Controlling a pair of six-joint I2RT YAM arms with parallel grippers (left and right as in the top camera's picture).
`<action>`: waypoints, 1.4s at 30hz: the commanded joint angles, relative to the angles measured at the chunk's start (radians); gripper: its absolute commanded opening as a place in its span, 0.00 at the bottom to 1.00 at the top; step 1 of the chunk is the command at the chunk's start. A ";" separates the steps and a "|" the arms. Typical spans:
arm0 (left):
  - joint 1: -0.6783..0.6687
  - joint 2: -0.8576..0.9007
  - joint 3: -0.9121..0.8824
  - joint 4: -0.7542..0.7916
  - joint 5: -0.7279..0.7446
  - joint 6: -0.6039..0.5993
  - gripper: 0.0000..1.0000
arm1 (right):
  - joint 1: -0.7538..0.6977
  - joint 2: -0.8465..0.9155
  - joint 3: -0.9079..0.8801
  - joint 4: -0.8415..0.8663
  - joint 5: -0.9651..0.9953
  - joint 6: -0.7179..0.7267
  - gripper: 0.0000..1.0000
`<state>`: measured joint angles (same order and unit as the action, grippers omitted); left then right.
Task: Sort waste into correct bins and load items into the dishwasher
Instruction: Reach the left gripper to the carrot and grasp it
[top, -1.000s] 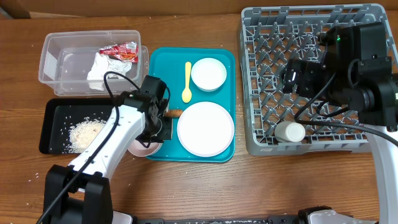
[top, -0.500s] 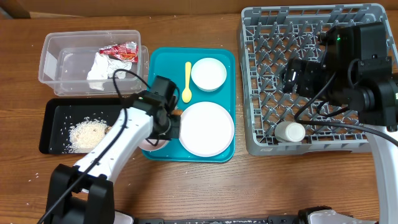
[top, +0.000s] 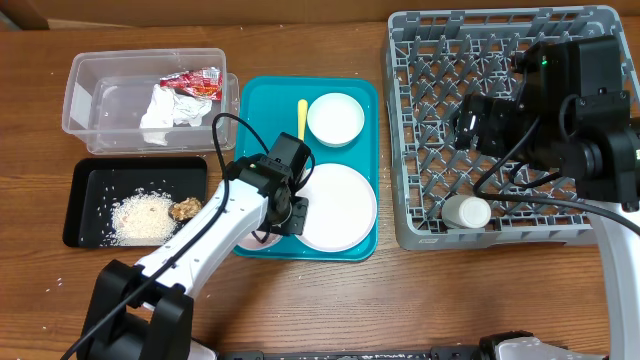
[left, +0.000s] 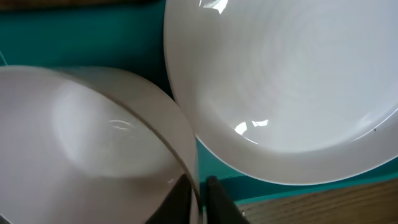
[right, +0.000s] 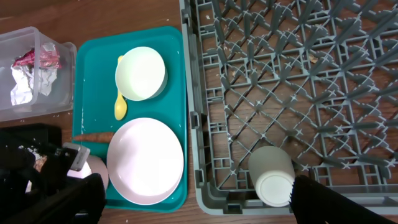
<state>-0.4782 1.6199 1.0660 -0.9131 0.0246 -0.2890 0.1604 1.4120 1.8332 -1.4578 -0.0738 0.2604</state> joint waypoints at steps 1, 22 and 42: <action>-0.006 0.011 -0.010 -0.002 -0.013 -0.005 0.20 | 0.001 -0.001 0.025 0.003 0.006 -0.007 0.98; 0.003 0.013 0.227 0.066 -0.060 0.289 0.66 | 0.001 0.005 0.025 0.004 0.005 -0.006 0.98; 0.183 0.272 0.226 0.127 0.048 0.817 0.58 | 0.001 0.009 0.025 0.004 0.002 -0.007 0.98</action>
<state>-0.2905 1.8603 1.2766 -0.7856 -0.0113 0.4599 0.1604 1.4189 1.8332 -1.4582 -0.0738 0.2607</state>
